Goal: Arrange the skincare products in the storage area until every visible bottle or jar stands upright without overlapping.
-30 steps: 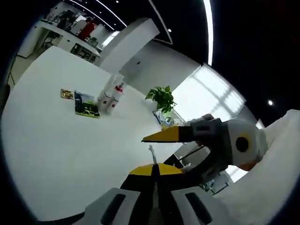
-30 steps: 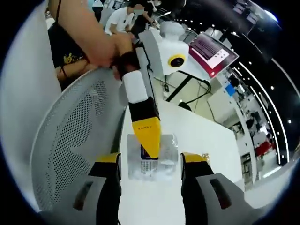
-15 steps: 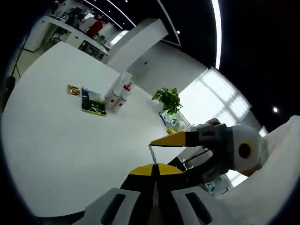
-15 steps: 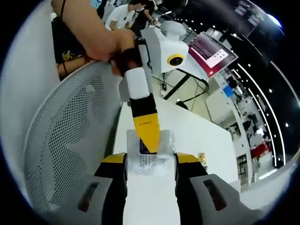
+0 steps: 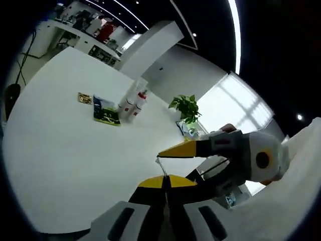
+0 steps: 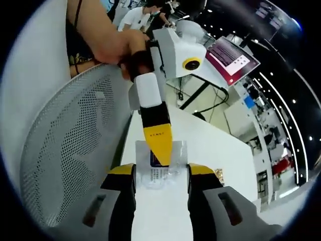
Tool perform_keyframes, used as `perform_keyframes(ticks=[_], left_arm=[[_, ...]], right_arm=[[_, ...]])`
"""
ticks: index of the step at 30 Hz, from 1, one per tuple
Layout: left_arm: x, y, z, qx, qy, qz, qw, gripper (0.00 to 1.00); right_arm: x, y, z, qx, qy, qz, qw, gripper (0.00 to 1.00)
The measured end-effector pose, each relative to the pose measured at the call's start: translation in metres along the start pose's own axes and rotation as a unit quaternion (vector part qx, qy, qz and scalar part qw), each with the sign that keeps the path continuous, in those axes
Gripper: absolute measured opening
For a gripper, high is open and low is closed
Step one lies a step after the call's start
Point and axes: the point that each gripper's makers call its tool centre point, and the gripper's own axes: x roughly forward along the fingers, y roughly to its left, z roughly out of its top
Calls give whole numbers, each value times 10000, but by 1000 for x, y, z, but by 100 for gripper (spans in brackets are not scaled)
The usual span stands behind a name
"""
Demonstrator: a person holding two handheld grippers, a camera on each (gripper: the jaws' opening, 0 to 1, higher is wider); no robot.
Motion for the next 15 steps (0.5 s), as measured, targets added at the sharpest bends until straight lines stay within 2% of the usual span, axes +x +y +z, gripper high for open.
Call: perform_keyframes(ticks=[5,11,15], left_arm=[[2,7,3,134,-126,170,9997,1],[1,16,12,596,-430,512,9960,4],[0,21,15,959,-500,756,9913,12]], right_arm=[[8,-4,-3,-520,107,209,9984,36],[16,-13,-4,-443,54,367,9983,35],[20,-16,-11,-393,161,418,9982,29]])
